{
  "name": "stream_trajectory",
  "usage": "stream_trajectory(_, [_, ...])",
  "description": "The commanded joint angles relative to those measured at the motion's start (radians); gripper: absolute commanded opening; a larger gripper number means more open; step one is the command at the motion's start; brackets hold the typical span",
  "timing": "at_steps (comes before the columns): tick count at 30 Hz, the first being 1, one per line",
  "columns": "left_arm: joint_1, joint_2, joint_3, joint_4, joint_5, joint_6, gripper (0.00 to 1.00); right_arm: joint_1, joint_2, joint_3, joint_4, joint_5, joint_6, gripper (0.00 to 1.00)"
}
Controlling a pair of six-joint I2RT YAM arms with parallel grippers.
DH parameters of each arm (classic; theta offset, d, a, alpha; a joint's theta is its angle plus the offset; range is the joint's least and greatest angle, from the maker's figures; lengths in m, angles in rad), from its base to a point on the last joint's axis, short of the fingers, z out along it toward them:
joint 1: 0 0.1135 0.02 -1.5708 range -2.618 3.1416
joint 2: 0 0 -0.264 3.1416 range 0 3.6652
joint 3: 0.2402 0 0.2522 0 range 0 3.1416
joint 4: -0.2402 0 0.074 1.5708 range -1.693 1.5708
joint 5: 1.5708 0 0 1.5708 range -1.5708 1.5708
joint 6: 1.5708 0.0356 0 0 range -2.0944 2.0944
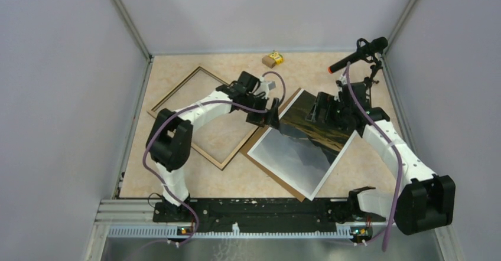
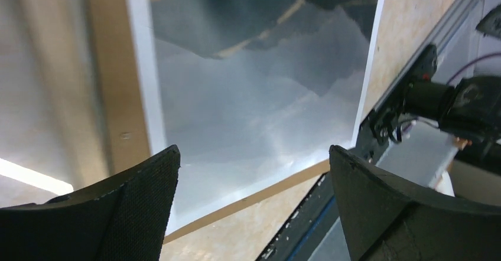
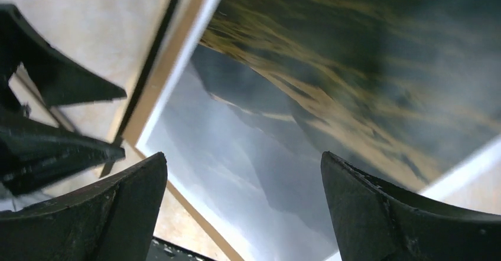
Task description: Put the photo into the frame
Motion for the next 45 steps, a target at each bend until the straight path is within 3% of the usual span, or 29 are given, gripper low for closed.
stream_trajectory(1, [-0.077,0.075,0.021,-0.057,0.111,0.009,0.98,0.006,-0.117,-0.111,-0.098,0.25,0.208,0.99])
stream_trajectory(7, [-0.118,0.12,-0.054,0.004,0.148,-0.054,0.98,-0.014,-0.283,-0.248,-0.205,0.469,0.445,0.99])
stream_trajectory(13, [-0.119,0.144,-0.143,0.105,0.236,-0.188,0.98,-0.133,-0.339,-0.341,-0.175,0.471,0.406,0.99])
stream_trajectory(18, [-0.117,0.168,-0.164,0.086,0.211,-0.213,0.98,-0.298,-0.339,-0.399,-0.05,0.276,0.278,0.98])
stream_trajectory(26, [-0.116,0.206,-0.154,0.065,0.2,-0.21,0.98,-0.44,-0.298,-0.505,0.186,0.082,0.217,0.97])
stream_trajectory(31, [-0.116,0.212,-0.151,0.062,0.192,-0.204,0.98,-0.599,-0.267,-0.614,0.358,-0.155,0.188,0.93])
stream_trajectory(40, [-0.115,0.231,-0.146,0.068,0.206,-0.206,0.98,-0.613,-0.17,-0.691,0.604,-0.342,0.234,0.88])
stream_trajectory(45, [-0.114,0.233,-0.147,0.074,0.202,-0.209,0.98,-0.613,-0.207,-0.694,0.655,-0.408,0.274,0.83])
